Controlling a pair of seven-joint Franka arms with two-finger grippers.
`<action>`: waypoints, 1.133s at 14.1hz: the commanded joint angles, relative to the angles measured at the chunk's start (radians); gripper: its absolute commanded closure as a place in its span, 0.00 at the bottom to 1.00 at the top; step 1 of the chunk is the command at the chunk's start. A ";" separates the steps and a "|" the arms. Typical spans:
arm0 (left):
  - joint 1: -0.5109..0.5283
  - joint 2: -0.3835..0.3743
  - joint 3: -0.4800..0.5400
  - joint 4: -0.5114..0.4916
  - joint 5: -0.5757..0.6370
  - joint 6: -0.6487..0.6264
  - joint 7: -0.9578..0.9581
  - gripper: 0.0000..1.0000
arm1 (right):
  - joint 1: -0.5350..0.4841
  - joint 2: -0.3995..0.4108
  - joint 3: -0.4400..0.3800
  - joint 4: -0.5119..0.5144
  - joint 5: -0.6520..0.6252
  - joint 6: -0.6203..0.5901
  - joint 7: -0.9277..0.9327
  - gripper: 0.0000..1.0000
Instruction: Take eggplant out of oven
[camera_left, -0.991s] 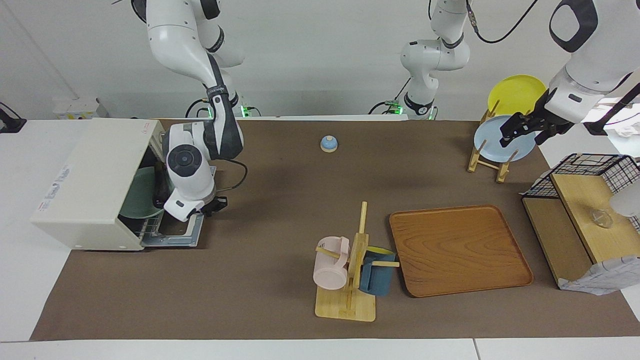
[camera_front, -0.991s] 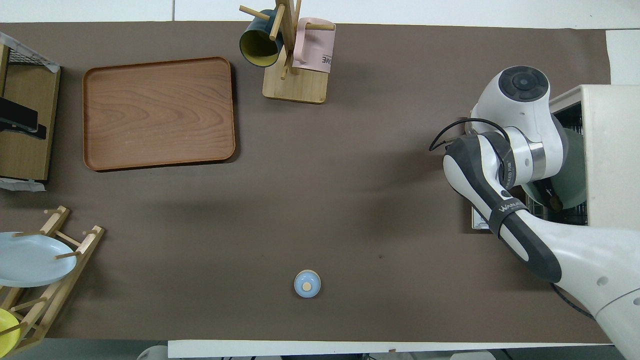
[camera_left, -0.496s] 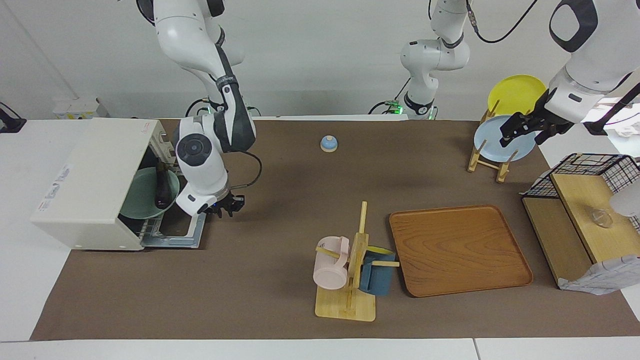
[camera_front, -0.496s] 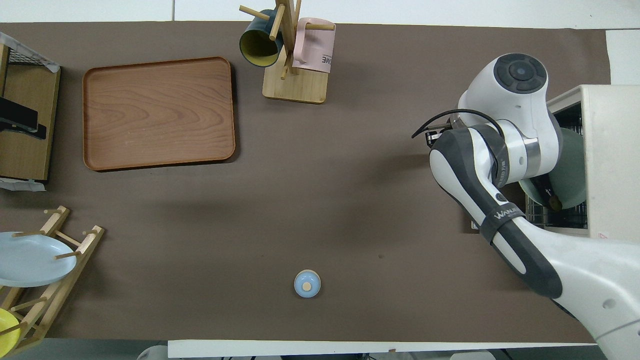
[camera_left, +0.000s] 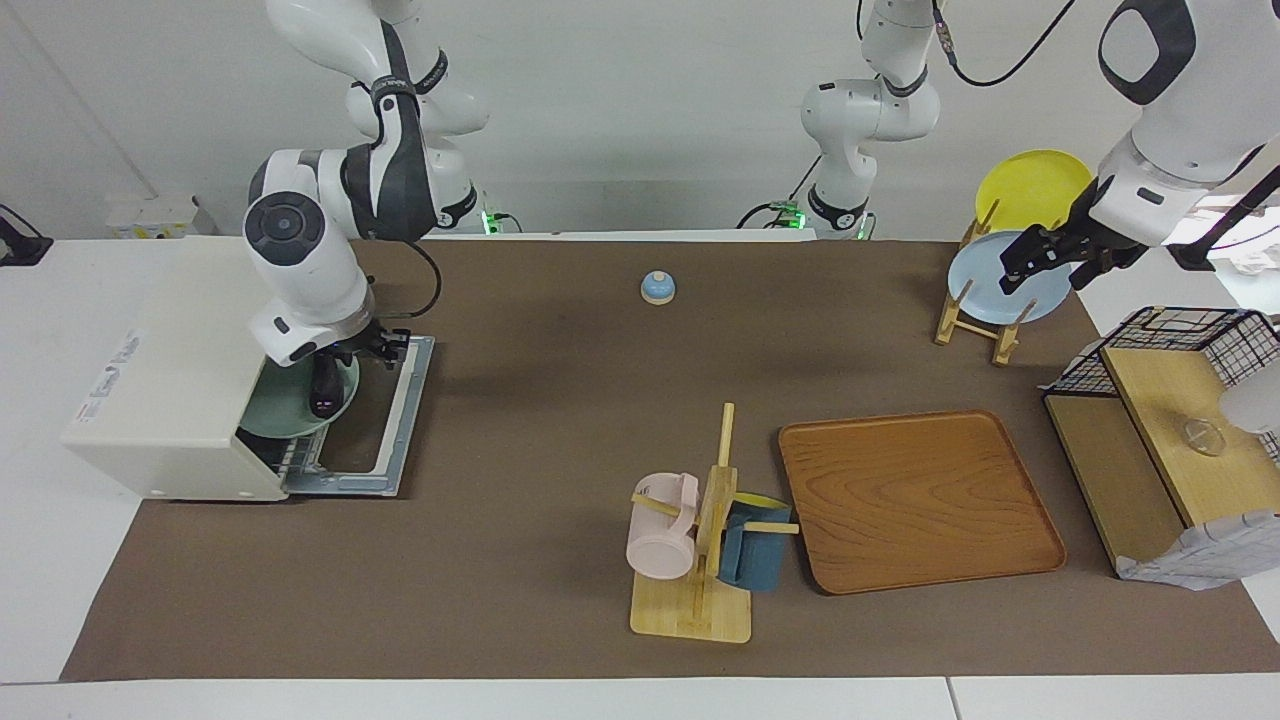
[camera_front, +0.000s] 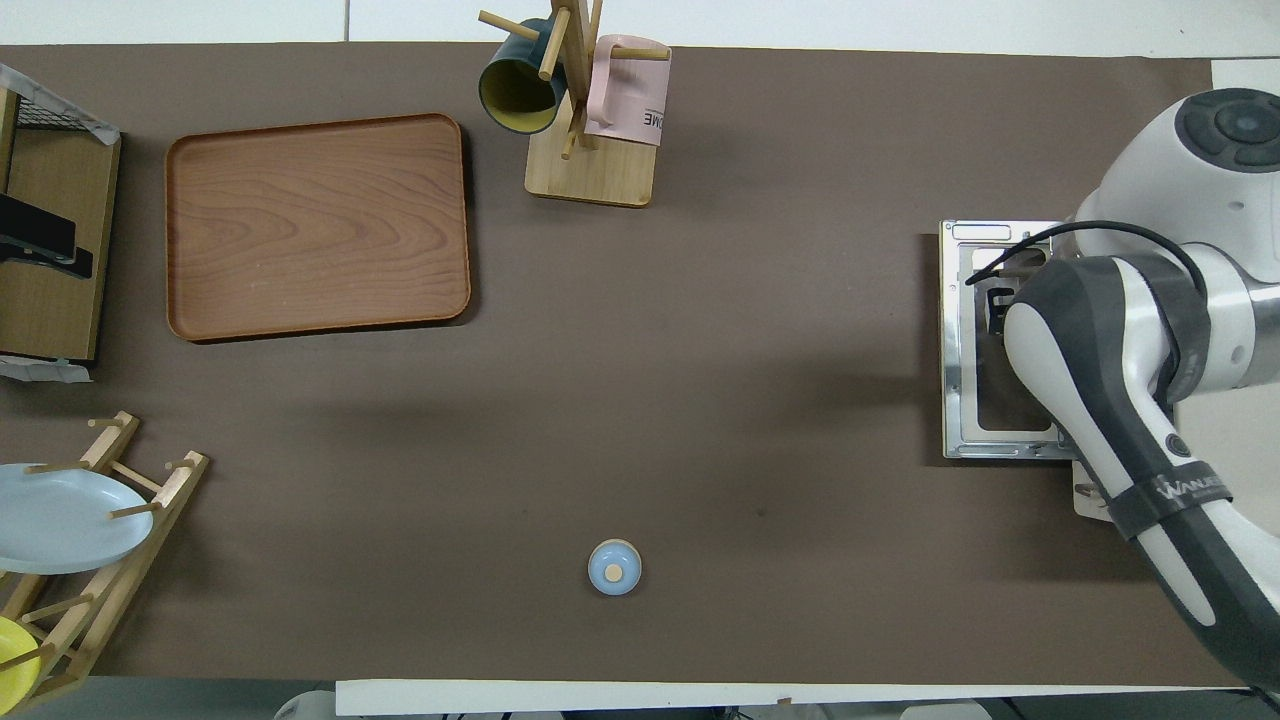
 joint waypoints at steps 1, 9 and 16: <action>0.003 -0.015 0.000 -0.015 0.003 -0.012 -0.001 0.00 | -0.018 -0.036 0.010 -0.098 -0.030 0.089 -0.012 0.46; 0.003 -0.015 0.000 -0.015 0.003 -0.012 -0.001 0.00 | -0.033 -0.049 0.010 -0.175 -0.111 0.170 -0.096 0.81; 0.003 -0.015 0.000 -0.014 0.003 -0.012 -0.001 0.00 | 0.142 -0.004 0.021 -0.008 -0.200 0.020 -0.104 1.00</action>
